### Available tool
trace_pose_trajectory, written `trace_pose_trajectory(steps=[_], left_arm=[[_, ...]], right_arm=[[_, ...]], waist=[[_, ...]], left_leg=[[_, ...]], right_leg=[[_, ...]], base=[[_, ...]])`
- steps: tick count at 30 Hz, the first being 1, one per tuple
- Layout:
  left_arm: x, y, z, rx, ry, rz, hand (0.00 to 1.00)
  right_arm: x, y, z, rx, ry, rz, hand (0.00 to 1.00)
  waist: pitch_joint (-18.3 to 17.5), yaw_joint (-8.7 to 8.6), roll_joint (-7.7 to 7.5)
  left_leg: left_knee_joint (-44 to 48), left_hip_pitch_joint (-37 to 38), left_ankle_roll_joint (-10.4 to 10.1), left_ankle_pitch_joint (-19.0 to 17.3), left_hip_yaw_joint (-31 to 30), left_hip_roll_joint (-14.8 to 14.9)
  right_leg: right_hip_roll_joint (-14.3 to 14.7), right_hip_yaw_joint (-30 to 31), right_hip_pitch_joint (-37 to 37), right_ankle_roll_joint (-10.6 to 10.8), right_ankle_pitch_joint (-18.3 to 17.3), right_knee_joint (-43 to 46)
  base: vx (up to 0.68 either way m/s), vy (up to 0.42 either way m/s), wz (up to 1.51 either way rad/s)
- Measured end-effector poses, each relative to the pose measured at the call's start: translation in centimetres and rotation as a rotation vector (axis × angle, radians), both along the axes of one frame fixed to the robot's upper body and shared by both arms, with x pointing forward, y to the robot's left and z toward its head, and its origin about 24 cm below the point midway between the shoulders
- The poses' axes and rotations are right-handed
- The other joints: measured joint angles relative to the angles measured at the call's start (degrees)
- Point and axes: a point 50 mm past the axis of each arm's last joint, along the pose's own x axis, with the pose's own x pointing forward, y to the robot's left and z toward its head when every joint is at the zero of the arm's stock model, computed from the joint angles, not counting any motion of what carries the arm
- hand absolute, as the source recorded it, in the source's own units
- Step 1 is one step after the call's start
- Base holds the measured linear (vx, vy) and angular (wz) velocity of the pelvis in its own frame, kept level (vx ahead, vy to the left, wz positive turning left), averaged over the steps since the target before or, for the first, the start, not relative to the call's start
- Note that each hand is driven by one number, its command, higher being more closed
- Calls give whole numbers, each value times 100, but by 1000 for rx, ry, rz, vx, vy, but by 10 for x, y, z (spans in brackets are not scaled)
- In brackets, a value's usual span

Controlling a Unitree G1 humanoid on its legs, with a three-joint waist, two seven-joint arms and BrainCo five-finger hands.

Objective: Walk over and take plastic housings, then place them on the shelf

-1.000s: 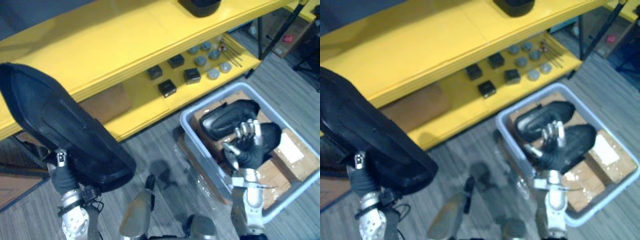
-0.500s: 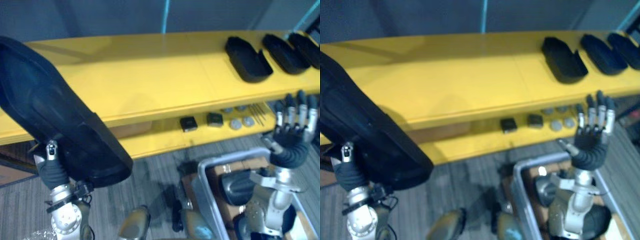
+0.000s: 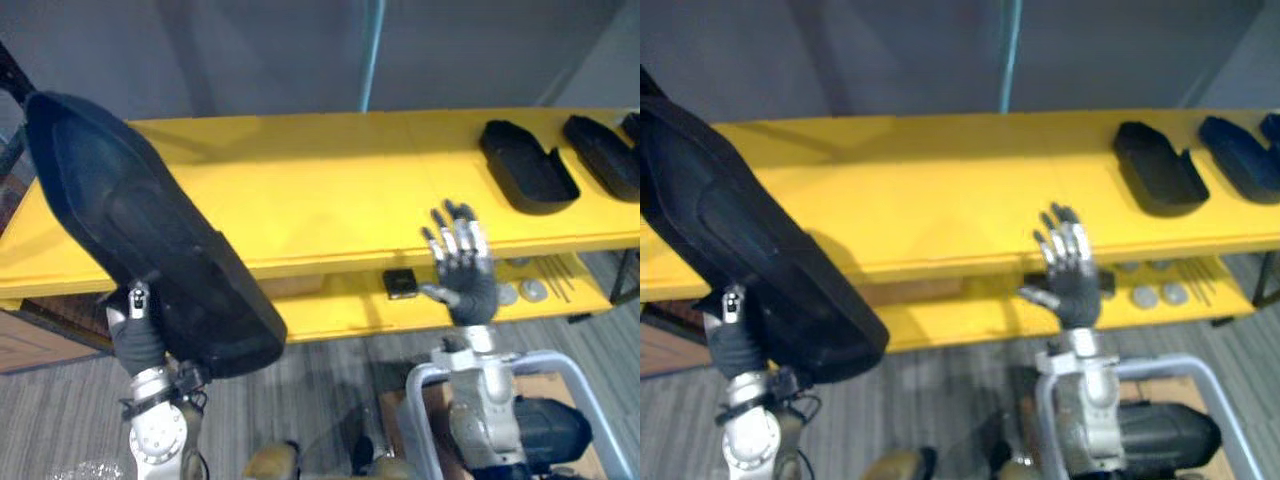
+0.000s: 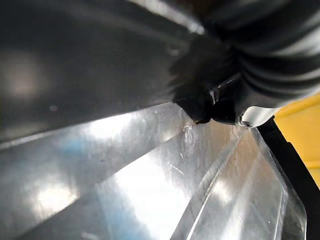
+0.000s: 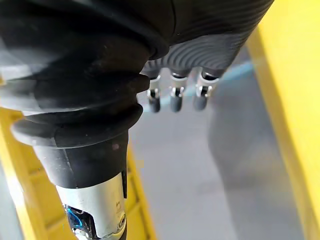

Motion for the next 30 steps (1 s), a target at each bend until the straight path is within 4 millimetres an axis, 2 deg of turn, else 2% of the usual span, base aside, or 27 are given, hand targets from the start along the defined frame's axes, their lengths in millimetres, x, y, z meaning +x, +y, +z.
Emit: trace_pose_trajectory(steps=[3, 5, 8, 11, 14, 15, 20, 25, 30], left_arm=[[4, 0, -1, 75, 59, -55, 100], [9, 0, -4, 129, 116, -62, 100], [27, 6, -12, 150, 218, -73, 100], [48, 15, -20, 150, 309, -43, 100], [71, 32, -31, 141, 434, 40, 100], [80, 41, -34, 114, 477, 76, 100], [106, 63, -30, 57, 551, 176, 100], [121, 87, -15, 3, 588, 288, 100], [131, 112, -4, 9, 684, 419, 100]], right_arm=[[-11, -23, -2, -8, 39, -134, 0], [-17, -32, -11, -4, 99, -179, 0], [-32, -44, -27, 1, 205, -242, 0], [-44, -51, -39, -4, 280, -272, 0], [-54, -52, -52, 53, 350, -257, 0], [-59, -48, -58, 61, 382, -235, 0], [-65, -34, -80, 71, 495, -167, 0], [-64, -26, -96, 92, 575, -166, 0], [-67, -28, -113, 104, 675, -231, 0]], waist=[[-58, -139, -6], [-57, -222, -2], [-106, -446, 76], [-165, -664, 188], [-170, -898, 262], [-189, -1024, 287], [-168, -1237, 330], [-101, -1313, 420], [77, -1345, 363]], left_leg=[[-221, 70, 27, 18, 402, 63], [-275, 44, 63, 21, 597, 91], [-308, 17, 91, 10, 942, 145], [-309, 12, 99, 18, 1268, 181], [-355, 189, 101, 28, 1717, 244], [-386, 204, 100, 27, 1864, 267], [-387, 174, 94, 27, 2218, 317], [-372, 44, 80, 12, 2505, 366], [-179, -89, 18, -37, 2784, 477]], right_leg=[[0, 121, -68, 1, 0, 1], [18, 246, -165, -15, 9, -1], [79, 543, -329, -18, 112, -6], [132, 863, -495, 40, 239, -6], [220, 1241, -571, 44, 274, 72], [261, 1370, -688, 11, 241, 178], [335, 1572, -1033, -39, 80, 577], [354, 1586, -1351, -25, -25, 807], [354, 1518, -1545, -82, -67, 985]], base=[[-64, 20, -21], [-90, 9, -38], [-73, 15, -47], [-11, 32, -60], [7, 20, -70], [-6, 8, -48], [-25, -15, -34], [-37, -34, -8], [3, -16, -11]])
